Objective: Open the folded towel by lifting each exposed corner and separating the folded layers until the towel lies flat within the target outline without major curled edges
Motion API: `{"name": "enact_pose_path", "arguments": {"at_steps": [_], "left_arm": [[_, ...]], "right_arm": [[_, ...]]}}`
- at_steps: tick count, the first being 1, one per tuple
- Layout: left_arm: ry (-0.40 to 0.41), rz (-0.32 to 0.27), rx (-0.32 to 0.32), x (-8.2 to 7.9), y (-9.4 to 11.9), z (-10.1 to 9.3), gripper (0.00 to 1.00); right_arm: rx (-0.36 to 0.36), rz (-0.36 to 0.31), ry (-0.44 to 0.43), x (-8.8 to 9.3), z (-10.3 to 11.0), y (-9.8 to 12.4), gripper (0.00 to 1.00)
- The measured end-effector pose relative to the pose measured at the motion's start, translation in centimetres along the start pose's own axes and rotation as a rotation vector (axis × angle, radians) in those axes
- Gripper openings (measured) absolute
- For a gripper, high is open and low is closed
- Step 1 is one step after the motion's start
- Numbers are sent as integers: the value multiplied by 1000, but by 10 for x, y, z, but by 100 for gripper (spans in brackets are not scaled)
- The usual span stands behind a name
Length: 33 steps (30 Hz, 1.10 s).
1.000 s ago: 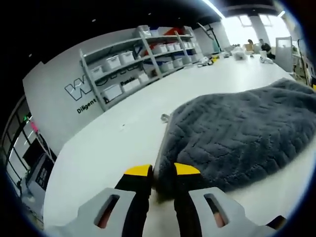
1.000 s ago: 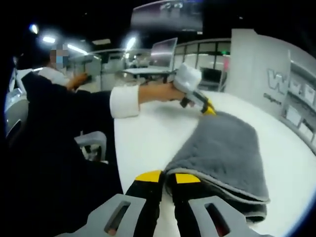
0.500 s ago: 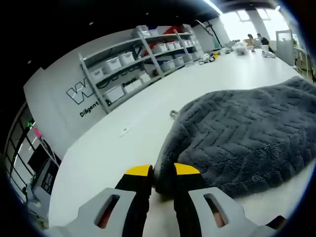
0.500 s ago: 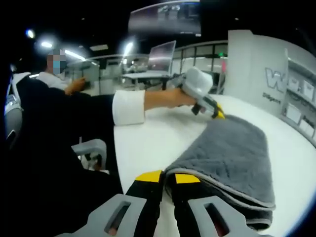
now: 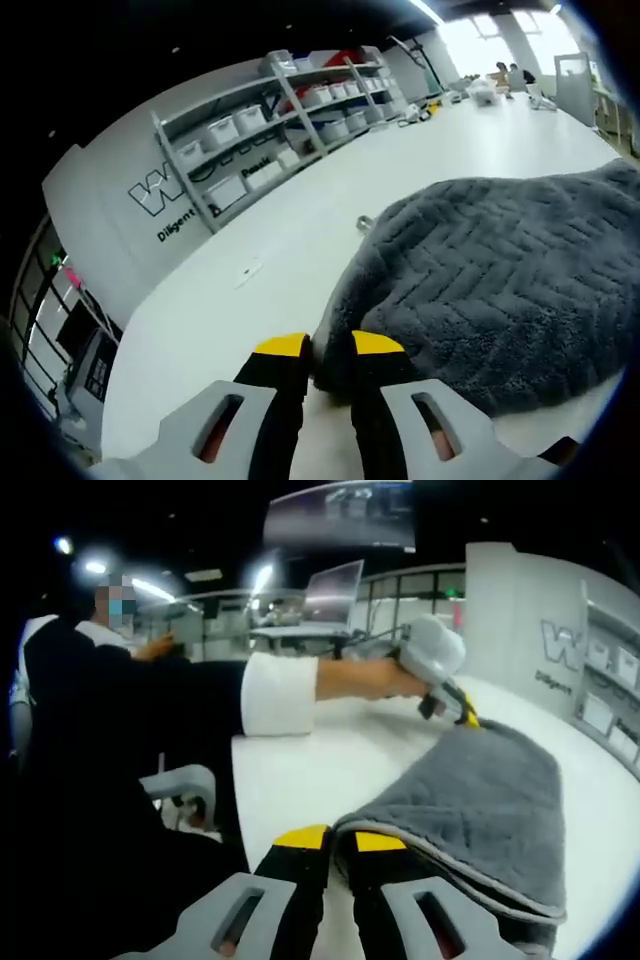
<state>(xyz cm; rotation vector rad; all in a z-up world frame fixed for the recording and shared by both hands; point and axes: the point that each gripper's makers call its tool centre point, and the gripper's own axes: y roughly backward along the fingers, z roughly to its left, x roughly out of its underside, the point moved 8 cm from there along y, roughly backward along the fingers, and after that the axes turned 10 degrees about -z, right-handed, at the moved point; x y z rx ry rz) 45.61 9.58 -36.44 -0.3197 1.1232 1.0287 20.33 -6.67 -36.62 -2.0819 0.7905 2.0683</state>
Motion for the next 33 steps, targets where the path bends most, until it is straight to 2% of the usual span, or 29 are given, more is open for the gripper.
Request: {"name": "enact_pose_path", "arguments": {"at_steps": [13,21,33], "left_arm": [[-17,-30,29,-6,-18,-1,15],[-2,-48,42,-8,-28,1,15],[0,-49,49,-6,-65,25,16]], "right_arm": [[25,-50,0,-1,7,-16,4],[38,-91,-38,-2,10,-28,4],[33,-102,-15,-2,12,-41,5]]}}
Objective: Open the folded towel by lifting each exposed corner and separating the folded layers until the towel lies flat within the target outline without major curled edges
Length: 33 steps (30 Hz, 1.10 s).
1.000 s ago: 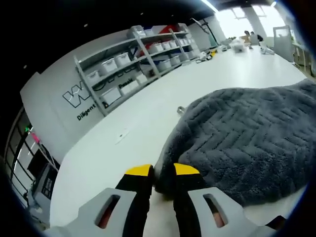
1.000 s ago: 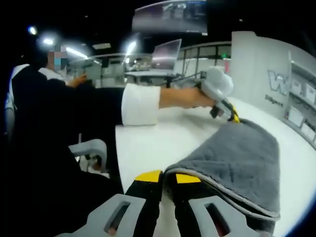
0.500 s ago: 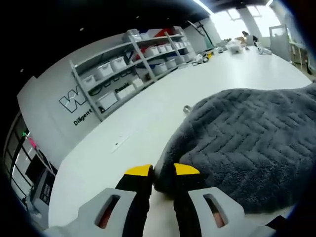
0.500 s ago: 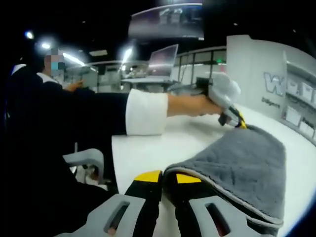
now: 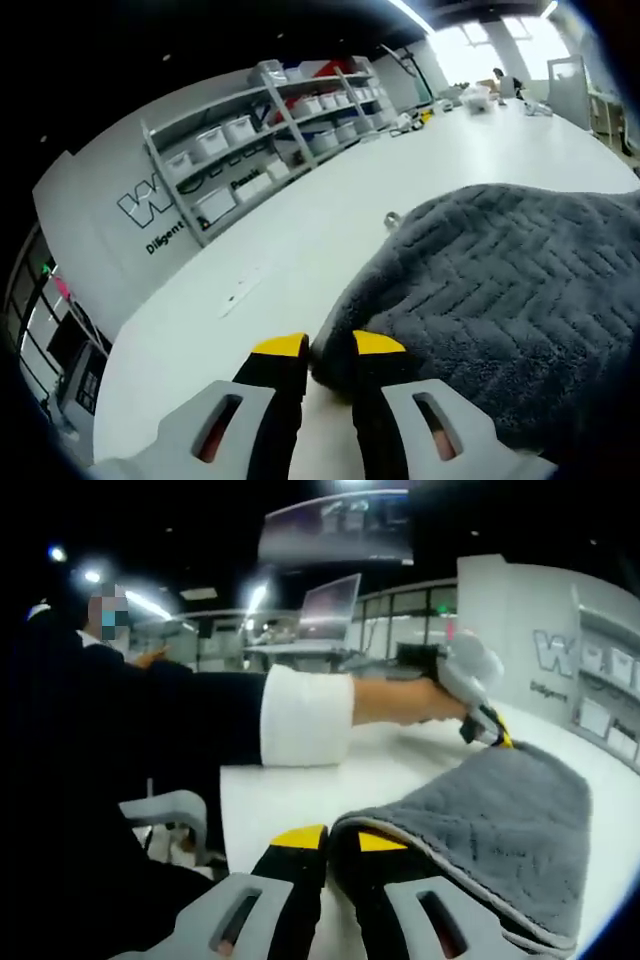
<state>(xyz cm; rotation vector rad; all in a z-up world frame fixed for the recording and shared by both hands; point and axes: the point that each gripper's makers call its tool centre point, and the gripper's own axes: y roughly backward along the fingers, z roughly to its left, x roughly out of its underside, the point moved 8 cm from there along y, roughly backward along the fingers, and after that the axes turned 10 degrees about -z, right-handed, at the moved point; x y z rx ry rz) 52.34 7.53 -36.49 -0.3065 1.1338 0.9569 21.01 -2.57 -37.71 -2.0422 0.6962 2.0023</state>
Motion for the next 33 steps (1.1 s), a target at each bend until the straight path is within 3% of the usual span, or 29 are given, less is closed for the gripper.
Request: {"name": "enact_pose_path", "arguments": {"at_steps": [10,14,23,27,33], "left_arm": [[25,0,-23,0,0,8,23],[37,8,-17,-1,6,6,23],[-9,15,-7,-12,23,-1,28],[32,7,7,-19,31,-6,33],[59,-21,31,-34,46,-19,38]], "right_arm": [[-49,16,99,-5,2,8,15],[-97,78,171,-7,-3,25,16],[-62,50,172,-21,-29,66,17],[-62,40,148,-19,-42,81,17],[-15,78,192,-13,-59,93,18]]}}
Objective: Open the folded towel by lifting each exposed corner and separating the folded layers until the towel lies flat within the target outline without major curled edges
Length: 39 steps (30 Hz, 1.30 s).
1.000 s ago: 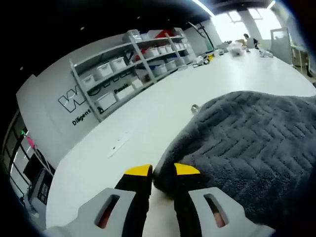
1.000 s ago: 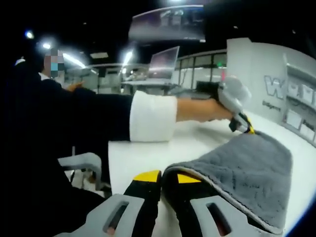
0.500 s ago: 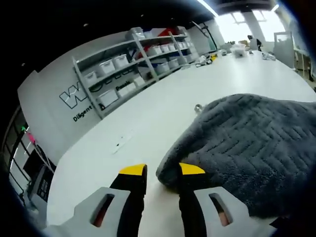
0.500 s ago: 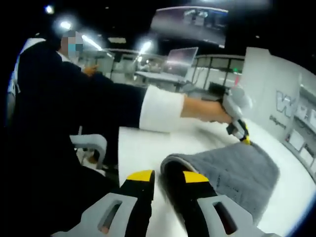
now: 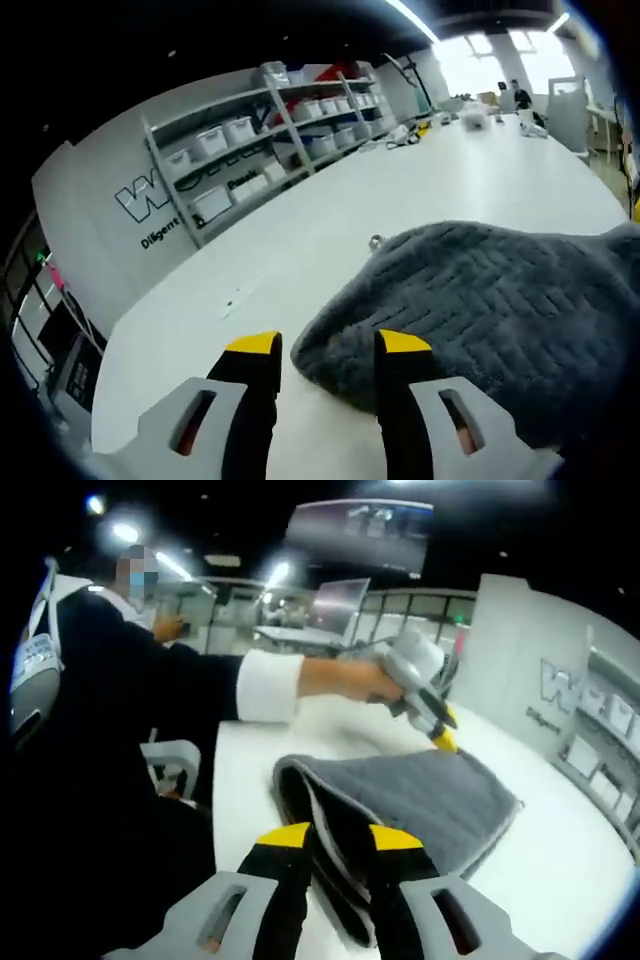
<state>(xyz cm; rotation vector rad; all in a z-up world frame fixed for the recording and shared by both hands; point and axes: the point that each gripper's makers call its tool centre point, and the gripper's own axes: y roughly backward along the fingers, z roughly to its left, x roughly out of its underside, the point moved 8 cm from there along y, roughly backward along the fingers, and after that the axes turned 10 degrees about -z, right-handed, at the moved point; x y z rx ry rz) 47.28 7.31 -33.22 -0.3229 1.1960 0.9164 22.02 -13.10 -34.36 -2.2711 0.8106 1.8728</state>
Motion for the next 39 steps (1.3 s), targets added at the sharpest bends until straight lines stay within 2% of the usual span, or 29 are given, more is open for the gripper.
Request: {"name": "enact_pose_path", "arguments": {"at_steps": [5,12,15,16,18,30,39], "left_arm": [[10,-10,40,-6,15,-22,41],[73,-61,142,-17,39,-50,43],[95,-92,181,-25,49,-60,43],[109,-91,227,-28,54,-69,43],[117,-95,258,-33,61,-80,44],[106,-162,430,-57,91,-141,46],[78,-170,505,-59,101,-182,48]], "right_arm": [[3,7,78,0,-3,7,19],[16,65,294,3,-10,20,24],[18,72,315,6,-14,23,24],[25,84,310,8,-16,24,24],[41,104,320,11,-19,26,24],[70,181,411,23,-28,26,25],[34,146,569,22,-24,12,17]]}}
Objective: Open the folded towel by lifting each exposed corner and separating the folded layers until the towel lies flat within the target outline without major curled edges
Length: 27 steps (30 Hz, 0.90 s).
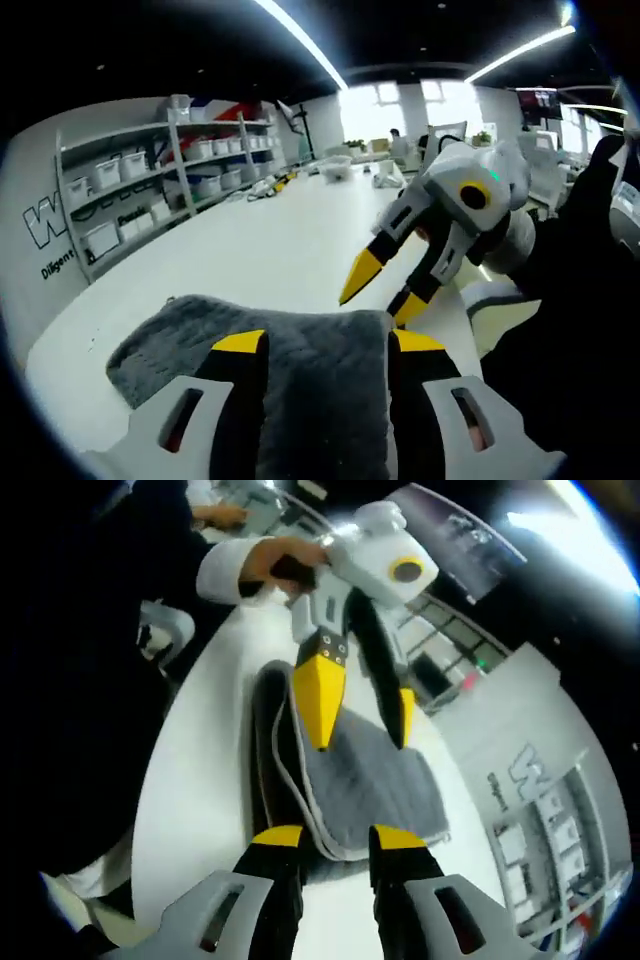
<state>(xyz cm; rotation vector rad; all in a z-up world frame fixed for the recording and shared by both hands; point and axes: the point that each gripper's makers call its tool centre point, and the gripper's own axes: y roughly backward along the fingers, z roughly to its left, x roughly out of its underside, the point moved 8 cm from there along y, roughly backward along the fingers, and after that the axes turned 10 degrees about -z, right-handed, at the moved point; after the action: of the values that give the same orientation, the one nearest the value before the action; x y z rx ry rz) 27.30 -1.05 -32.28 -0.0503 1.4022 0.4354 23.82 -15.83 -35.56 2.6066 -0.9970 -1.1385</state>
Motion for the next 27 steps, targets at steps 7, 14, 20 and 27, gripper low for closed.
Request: {"name": "enact_pose_path", "arguments": {"at_steps": [7,14,20,27], "left_arm": [[-15,-4,11,3,1,-19,48],[-60,-3,-46,14,0,-23,47],[-151,-25,-127,12,-1,-25,37],[-318,-50,-265,14,-1,-29,31]], "right_arm": [[-21,-29,8,-1,2,-5,2],[54,-99,-41,-8,-9,1,1],[144,-171,-150,-17,-19,2,1],[175,-267,-294,-24,-22,1,2]]}}
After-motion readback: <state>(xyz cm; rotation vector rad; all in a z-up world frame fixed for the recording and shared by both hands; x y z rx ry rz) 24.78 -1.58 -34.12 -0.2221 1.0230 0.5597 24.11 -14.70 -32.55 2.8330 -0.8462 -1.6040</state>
